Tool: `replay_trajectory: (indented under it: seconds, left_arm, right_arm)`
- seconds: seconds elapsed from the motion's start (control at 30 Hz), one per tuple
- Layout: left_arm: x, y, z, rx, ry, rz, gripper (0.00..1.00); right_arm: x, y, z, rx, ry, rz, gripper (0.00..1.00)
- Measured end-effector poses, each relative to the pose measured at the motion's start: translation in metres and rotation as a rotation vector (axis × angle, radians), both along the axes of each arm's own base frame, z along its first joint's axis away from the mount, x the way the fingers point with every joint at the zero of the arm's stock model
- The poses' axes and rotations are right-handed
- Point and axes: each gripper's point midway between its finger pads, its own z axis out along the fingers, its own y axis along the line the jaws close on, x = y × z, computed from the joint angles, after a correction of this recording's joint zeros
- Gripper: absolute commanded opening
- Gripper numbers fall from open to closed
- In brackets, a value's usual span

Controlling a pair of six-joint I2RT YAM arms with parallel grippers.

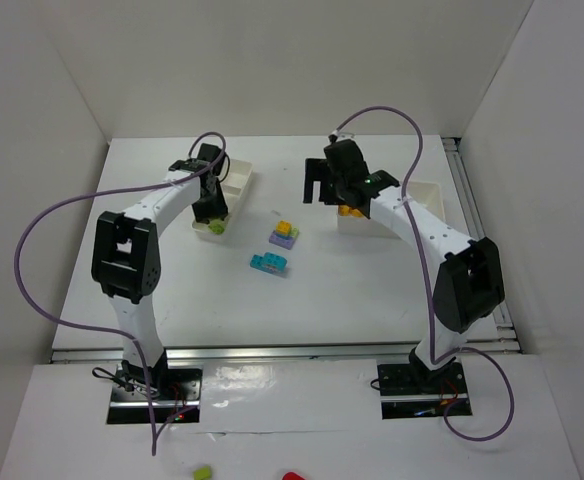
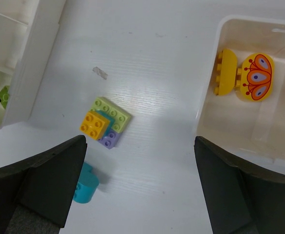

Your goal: Sort the legos into containers by color

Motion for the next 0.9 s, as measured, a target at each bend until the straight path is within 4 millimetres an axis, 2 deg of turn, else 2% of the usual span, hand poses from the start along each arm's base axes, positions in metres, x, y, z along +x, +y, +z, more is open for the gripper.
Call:
replay_trajectory:
  seconds: [0.07, 0.1, 0.23, 0.4, 0.57, 0.67, 0.77, 0.9]
  left_arm:
    - [0.001, 0.000, -0.001, 0.000, 0.000, 0.001, 0.63]
    - [0.001, 0.000, -0.001, 0.000, -0.001, 0.001, 0.74]
    - [0.002, 0.000, 0.000, -0.001, -0.005, 0.002, 0.93]
    - [0.000, 0.001, 0.010, -0.002, -0.022, -0.006, 0.94]
    - [-0.003, 0.002, 0.051, -0.017, -0.108, -0.008, 0.98]
    - [-0.005, 0.004, 0.081, -0.027, -0.176, -0.005, 0.99]
    - [-0.004, 0.004, 0.102, -0.036, -0.229, -0.002, 1.00]
    - [-0.005, 0.005, 0.106, -0.037, -0.237, -0.002, 1.00]
  right_arm:
    - [-0.002, 0.002, 0.000, -0.001, 0.003, 0.005, 0.98]
    - [-0.002, 0.003, -0.001, -0.002, 0.003, 0.007, 0.98]
    - [-0.007, 0.010, -0.003, 0.000, 0.013, 0.044, 0.98]
    - [-0.020, 0.036, -0.021, -0.023, 0.058, 0.165, 0.98]
    - [-0.031, 0.067, -0.056, -0.042, 0.147, 0.156, 0.98]
    - [-0.036, 0.072, -0.072, -0.019, 0.198, 0.079, 0.97]
    - [-0.033, 0.073, -0.074, 0.028, 0.210, -0.006, 0.95]
    - [-0.027, 0.076, -0.080, 0.055, 0.212, -0.083, 0.89]
